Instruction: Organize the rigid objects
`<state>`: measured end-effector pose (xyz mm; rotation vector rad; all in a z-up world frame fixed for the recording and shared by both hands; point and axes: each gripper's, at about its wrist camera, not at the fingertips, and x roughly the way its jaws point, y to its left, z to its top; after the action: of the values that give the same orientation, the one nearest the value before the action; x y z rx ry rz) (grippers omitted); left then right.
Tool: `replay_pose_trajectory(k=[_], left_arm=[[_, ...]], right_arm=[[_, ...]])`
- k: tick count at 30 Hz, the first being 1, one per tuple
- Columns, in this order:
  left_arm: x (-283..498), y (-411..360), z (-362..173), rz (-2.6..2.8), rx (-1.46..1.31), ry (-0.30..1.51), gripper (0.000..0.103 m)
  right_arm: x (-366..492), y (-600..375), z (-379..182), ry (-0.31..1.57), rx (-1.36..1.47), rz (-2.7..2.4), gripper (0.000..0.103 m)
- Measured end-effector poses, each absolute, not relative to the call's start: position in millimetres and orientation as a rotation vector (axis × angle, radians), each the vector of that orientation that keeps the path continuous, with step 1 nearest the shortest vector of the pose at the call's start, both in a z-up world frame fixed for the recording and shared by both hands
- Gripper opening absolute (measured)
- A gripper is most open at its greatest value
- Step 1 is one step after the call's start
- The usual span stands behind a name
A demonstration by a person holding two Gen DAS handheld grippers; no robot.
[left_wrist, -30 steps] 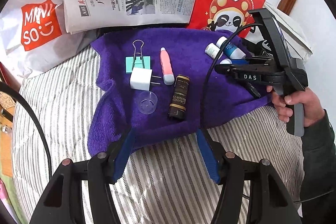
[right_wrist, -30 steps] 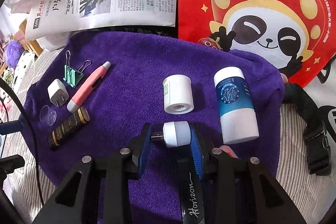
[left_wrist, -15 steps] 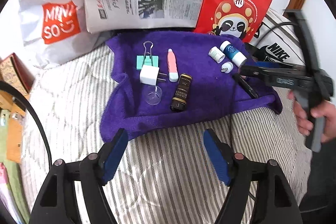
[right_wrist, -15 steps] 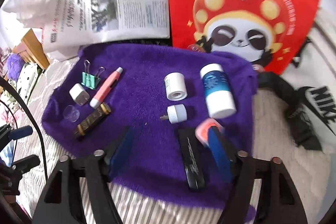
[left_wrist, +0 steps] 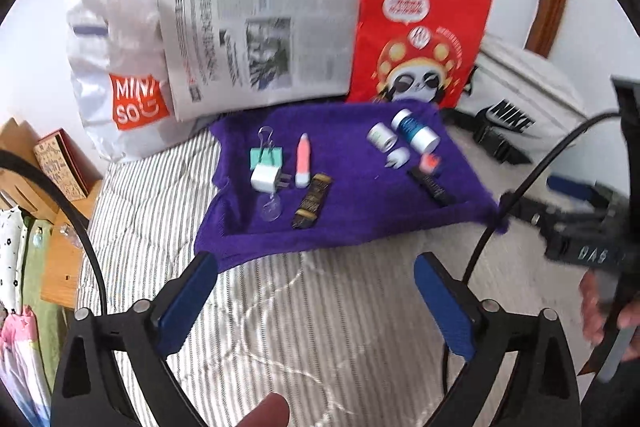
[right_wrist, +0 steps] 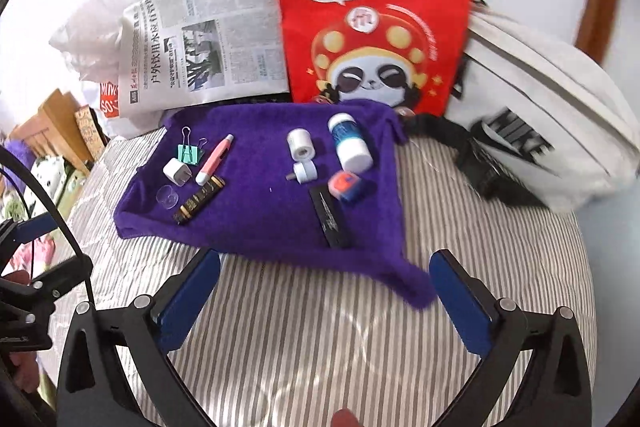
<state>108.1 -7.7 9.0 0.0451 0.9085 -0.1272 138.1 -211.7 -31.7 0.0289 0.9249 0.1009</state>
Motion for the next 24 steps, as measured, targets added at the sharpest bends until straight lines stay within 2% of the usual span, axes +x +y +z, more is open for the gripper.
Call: replay_pose_trajectory(k=[24], left_arm=[[39.6,-34.3,38.4,-0.121,0.062,0.864,0.100]], right_arm=[[54.1,-247.1,6.4,0.892,0.043,0.019,0.103]])
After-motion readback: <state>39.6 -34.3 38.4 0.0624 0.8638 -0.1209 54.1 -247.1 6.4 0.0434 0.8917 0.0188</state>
